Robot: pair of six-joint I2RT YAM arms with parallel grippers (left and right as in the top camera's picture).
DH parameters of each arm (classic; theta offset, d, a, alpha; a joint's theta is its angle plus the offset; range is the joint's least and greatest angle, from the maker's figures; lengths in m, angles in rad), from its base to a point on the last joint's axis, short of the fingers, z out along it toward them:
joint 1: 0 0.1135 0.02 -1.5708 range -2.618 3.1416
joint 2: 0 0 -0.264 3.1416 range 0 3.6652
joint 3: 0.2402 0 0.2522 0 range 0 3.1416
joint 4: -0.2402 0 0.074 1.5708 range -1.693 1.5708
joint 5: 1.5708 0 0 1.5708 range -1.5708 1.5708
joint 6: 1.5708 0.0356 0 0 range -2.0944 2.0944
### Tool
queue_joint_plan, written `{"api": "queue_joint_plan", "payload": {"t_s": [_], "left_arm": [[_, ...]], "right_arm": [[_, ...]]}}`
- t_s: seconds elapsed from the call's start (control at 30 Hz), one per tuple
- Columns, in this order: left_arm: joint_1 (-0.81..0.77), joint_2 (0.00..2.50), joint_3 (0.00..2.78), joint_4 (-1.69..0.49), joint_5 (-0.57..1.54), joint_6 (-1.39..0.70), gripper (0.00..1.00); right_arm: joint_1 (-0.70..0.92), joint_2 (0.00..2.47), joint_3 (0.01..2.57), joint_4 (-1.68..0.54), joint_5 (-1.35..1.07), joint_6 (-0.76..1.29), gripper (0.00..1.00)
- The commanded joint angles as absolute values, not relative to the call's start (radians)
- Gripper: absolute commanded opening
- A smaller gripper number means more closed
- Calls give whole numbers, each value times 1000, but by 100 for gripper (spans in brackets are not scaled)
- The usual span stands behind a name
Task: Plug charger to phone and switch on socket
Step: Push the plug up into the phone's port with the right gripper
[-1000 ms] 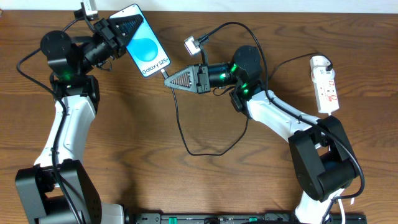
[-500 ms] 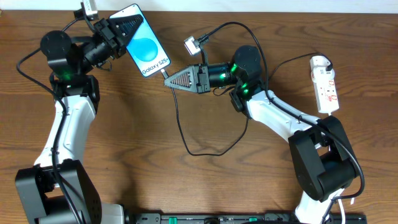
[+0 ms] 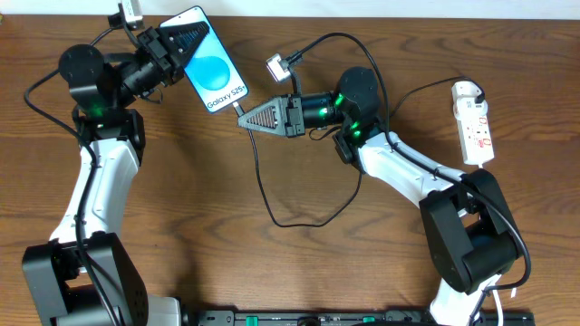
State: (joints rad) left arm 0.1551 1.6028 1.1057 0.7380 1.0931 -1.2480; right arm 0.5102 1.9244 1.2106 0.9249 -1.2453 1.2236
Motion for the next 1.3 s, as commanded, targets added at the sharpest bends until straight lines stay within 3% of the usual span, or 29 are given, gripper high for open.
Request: {"api": "queue_joint_plan", "payload": {"t_s": [0.0,1.27], "left_arm": [[144,1584,1118,745,1167,-1219,7],[110,1584,1118,743,1184,-1208,7]], "right_arm": [[514,1942,1223,931,-1161,1215,1],[535,1942,1223,931,-1146,1208,1]]}}
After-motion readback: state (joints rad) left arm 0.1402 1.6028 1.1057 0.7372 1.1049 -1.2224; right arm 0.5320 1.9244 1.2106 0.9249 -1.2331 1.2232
